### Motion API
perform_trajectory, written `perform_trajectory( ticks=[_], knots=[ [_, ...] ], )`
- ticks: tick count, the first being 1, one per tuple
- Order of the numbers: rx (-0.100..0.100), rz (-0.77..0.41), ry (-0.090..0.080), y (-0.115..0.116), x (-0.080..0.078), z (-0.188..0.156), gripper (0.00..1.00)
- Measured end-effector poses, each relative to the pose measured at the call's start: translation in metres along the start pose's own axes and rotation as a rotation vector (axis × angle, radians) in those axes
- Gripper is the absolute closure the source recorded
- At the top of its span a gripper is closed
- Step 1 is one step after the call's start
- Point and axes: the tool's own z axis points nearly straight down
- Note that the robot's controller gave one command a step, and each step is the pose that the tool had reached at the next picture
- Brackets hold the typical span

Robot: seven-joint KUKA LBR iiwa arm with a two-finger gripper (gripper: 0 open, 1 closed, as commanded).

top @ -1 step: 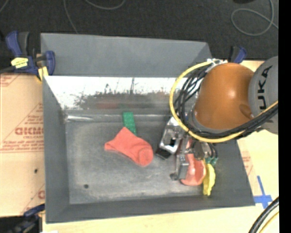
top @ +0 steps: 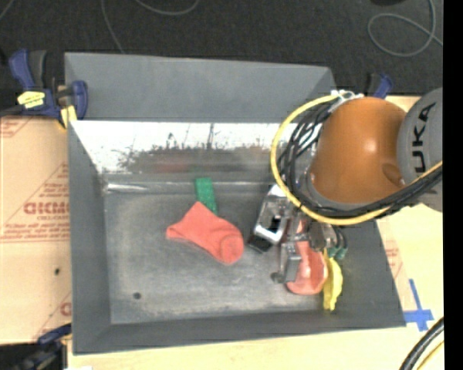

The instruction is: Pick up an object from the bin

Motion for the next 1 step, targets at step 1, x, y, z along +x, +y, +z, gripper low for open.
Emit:
perform_trajectory(
  ticks=[1],
  knots=[
    [-0.001, 0.073, -0.003, 0.0273, -0.0203, 0.0601, 0.00]
  ],
)
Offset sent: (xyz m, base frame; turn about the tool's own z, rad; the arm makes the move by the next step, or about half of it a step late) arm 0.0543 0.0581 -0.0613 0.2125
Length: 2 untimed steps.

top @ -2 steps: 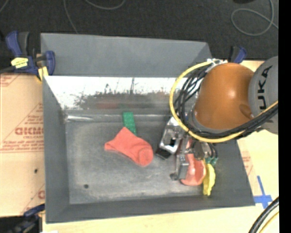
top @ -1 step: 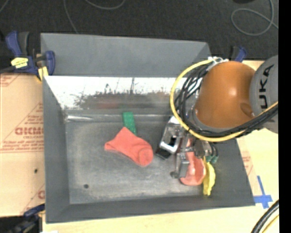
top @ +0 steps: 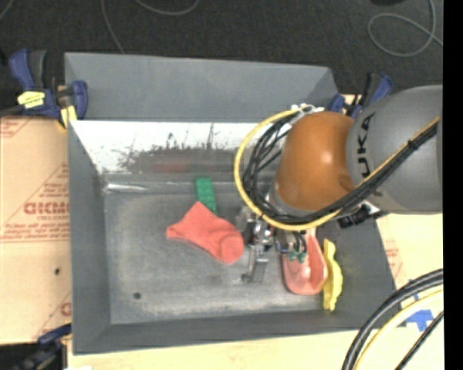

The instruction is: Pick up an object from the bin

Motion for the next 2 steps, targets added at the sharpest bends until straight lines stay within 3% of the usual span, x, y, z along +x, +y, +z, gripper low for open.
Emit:
perform_trajectory(
  ticks=[1, 2],
  knots=[
    [0.002, 0.121, 0.007, 0.0256, -0.0236, 0.0117, 0.00],
    [-0.001, 0.278, -0.003, 0.0350, -0.0325, 0.0046, 0.00]
  ],
)
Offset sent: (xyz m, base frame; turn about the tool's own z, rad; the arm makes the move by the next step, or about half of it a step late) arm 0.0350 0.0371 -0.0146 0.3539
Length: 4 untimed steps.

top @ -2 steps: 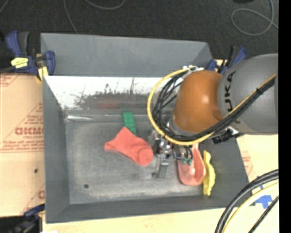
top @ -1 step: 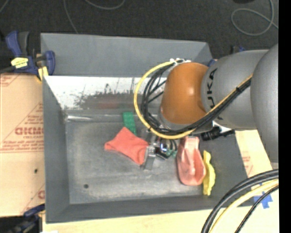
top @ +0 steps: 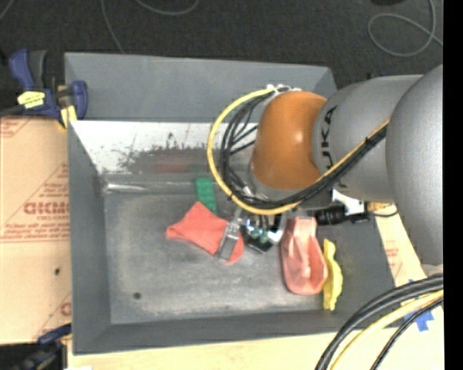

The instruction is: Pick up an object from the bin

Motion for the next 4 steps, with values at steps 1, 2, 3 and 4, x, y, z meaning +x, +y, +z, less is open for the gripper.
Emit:
perform_trajectory(
  ticks=[1, 2, 3, 4],
  knots=[
    [0.000, 0.172, 0.001, 0.022, 0.007, 0.063, 0.00],
    [-0.004, 0.181, -0.009, 0.017, 0.002, 0.085, 1.00],
    [-0.003, 0.180, -0.006, 0.015, 0.001, 0.082, 1.00],
    [-0.004, 0.181, -0.007, 0.014, 0.001, 0.079, 1.00]
  ],
)
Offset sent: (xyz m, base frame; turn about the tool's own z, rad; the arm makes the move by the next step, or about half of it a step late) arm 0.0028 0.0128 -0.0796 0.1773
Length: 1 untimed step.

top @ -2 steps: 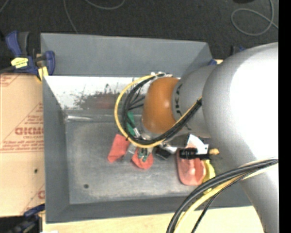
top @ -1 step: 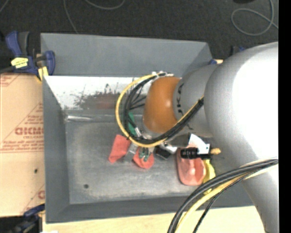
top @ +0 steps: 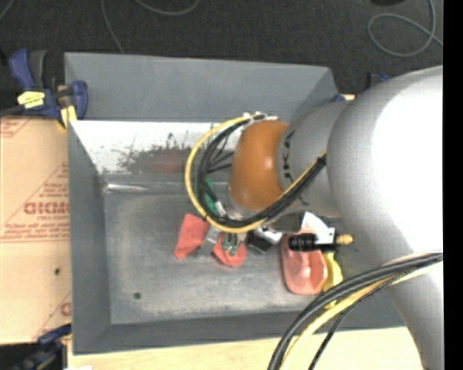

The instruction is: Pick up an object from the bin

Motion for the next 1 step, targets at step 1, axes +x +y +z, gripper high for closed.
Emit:
perform_trajectory(
  ticks=[1],
  knots=[
    [0.000, -0.001, 0.001, 0.0000, 0.0002, -0.0023, 1.00]
  ],
)
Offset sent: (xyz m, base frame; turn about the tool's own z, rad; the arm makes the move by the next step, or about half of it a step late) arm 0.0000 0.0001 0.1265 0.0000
